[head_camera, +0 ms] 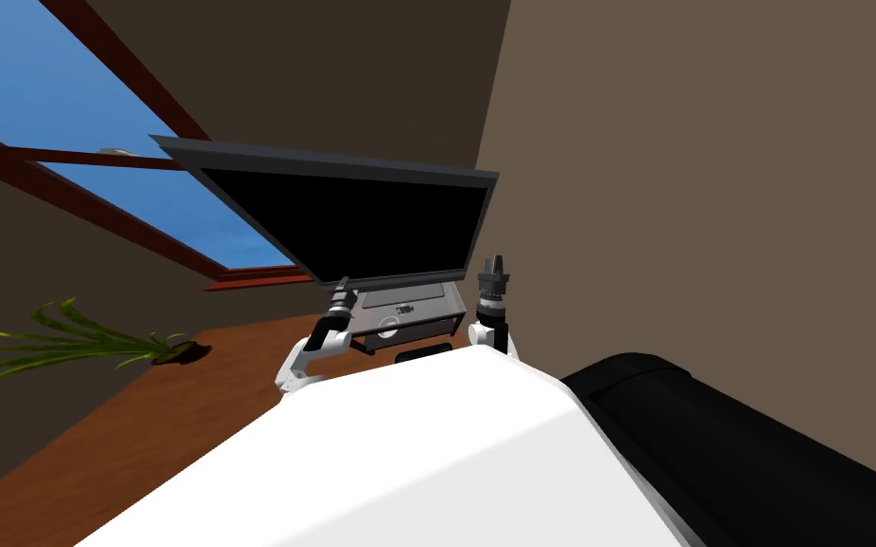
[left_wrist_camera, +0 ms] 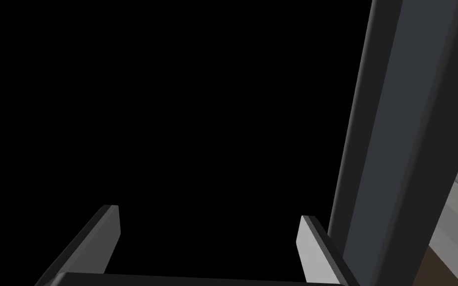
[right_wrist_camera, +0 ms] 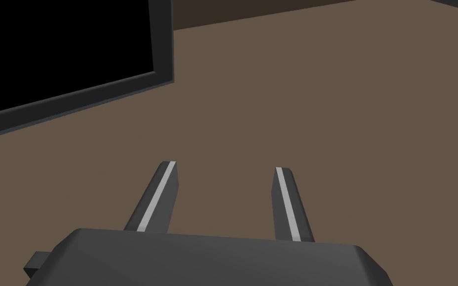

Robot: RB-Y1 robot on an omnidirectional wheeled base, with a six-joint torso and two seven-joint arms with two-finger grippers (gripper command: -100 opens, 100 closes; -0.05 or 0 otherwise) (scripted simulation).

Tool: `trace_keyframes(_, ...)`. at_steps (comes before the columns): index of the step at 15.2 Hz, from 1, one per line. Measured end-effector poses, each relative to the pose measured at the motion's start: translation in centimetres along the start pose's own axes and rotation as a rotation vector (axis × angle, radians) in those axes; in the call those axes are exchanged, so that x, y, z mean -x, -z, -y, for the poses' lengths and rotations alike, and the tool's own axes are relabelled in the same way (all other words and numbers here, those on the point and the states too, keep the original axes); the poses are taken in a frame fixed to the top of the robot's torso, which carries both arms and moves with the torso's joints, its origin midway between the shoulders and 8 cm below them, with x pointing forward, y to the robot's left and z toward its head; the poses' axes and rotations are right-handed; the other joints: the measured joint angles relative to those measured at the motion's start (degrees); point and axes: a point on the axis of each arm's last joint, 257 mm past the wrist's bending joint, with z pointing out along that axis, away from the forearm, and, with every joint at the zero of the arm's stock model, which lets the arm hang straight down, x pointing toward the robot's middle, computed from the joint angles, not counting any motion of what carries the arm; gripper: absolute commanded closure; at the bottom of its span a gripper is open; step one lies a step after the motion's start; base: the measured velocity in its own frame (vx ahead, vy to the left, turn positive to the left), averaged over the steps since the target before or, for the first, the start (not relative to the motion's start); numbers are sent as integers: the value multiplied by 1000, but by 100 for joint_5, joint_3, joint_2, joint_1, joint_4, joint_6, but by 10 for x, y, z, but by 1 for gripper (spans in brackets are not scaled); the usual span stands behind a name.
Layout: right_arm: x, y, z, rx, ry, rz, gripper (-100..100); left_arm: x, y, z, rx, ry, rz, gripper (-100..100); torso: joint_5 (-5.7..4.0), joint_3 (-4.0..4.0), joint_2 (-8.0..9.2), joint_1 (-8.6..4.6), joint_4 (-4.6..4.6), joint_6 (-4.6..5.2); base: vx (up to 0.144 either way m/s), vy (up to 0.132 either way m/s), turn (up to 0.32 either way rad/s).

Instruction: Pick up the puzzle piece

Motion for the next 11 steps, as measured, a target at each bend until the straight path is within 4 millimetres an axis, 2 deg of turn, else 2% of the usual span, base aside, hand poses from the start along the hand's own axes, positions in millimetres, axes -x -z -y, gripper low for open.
trace_keyframes(6, 0, 0, 0, 0, 0, 0, 0, 11, -15, -46, 145, 24, 19, -100, -1, 1, 1, -2, 0, -1, -2, 14, -74)
trace_keyframes(11, 0, 0, 0, 0, 0, 0, 0, 11, -24, -80, 253, 49, 34, -100, -1, 0, 0, -2, 0, 1, 0, 16, -86)
